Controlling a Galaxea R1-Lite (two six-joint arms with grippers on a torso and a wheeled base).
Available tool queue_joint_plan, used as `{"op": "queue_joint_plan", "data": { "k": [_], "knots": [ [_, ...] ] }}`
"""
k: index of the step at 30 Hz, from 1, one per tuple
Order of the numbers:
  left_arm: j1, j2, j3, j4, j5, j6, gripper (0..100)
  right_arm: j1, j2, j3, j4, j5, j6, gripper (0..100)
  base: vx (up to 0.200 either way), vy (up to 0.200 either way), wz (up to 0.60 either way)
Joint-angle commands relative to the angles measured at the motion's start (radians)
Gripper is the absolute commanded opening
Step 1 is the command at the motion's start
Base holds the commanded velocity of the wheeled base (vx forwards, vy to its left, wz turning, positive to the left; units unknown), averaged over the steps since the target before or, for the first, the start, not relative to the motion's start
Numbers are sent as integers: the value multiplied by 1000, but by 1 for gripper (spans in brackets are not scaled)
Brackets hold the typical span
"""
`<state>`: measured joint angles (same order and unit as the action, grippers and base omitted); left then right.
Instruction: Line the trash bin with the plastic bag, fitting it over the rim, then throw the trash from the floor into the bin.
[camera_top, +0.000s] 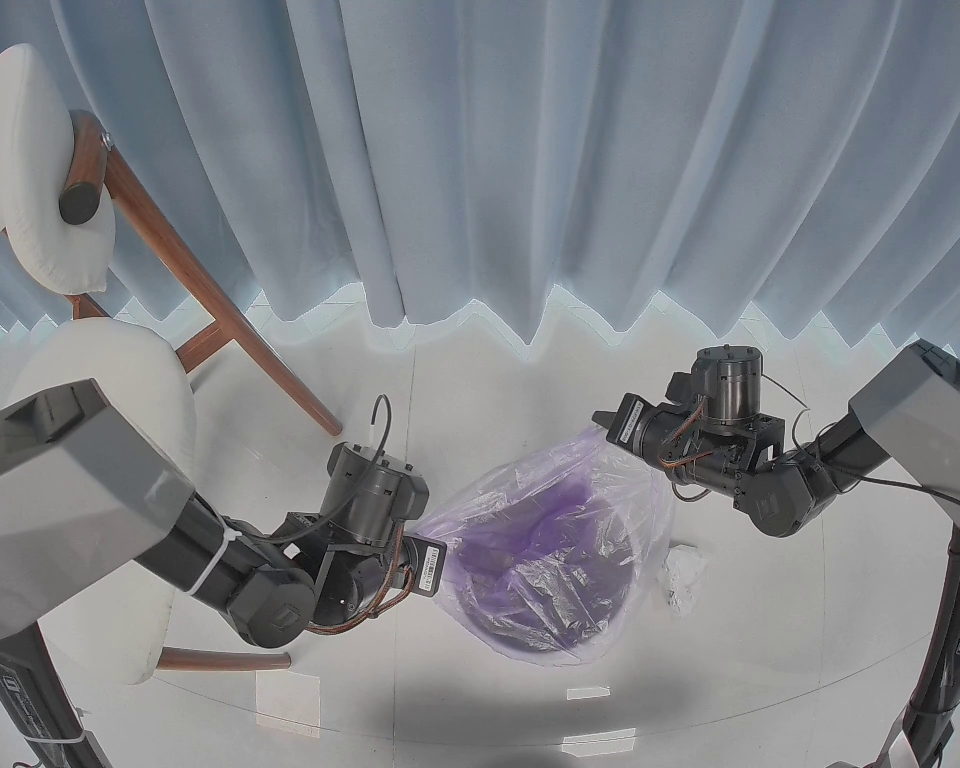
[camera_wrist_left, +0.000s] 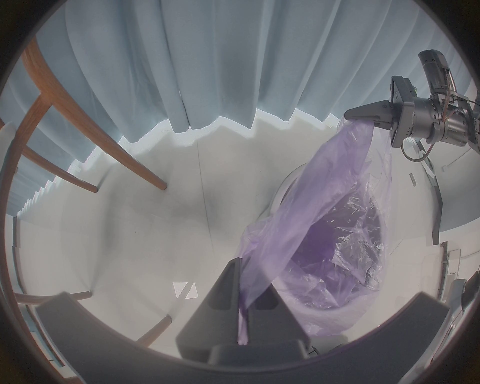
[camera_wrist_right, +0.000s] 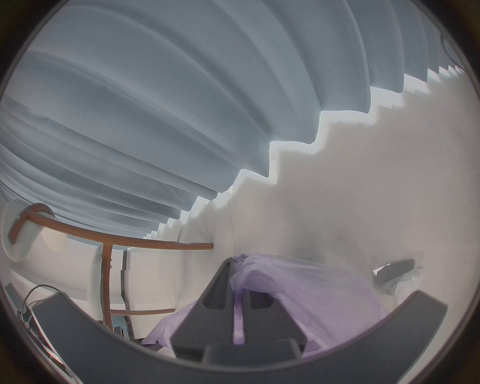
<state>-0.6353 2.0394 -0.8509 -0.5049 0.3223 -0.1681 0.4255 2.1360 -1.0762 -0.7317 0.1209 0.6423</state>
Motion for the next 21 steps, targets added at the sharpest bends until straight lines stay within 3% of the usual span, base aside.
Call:
{"op": "queue_joint_plan", "data": {
  "k": [1, 6, 7, 14, 16, 17, 19, 21],
  "knots": [
    [22, 36, -24, -3, 0, -1, 0, 4, 48, -44, -2, 3, -21, 0, 0, 0, 0],
    [34, 41, -37, -3, 0, -2, 0, 4, 81, -110, 12, 13, -30, 0, 0, 0, 0],
    [34, 41, -39, -3, 0, -4, 0, 4, 93, -120, 8, 17, -30, 100, 0, 0, 0],
    [34, 50, -40, -3, 0, -25, 0, 27, 50, -41, -78, 33, -43, 100, 0, 0, 0],
    [34, 51, -45, -1, 0, -31, 0, 30, 22, -11, -75, 57, -56, 100, 0, 0, 0],
    [34, 59, -54, -1, 0, -41, 0, 30, -25, 59, -78, 118, -99, 100, 0, 0, 0],
    [34, 64, -65, -1, -2, -44, 0, 30, -76, 130, -86, 164, -155, 100, 0, 0, 0],
    [34, 67, -76, -1, -3, -47, 0, 29, -113, 162, -91, 186, -176, 100, 0, 0, 0]
  ]
}}
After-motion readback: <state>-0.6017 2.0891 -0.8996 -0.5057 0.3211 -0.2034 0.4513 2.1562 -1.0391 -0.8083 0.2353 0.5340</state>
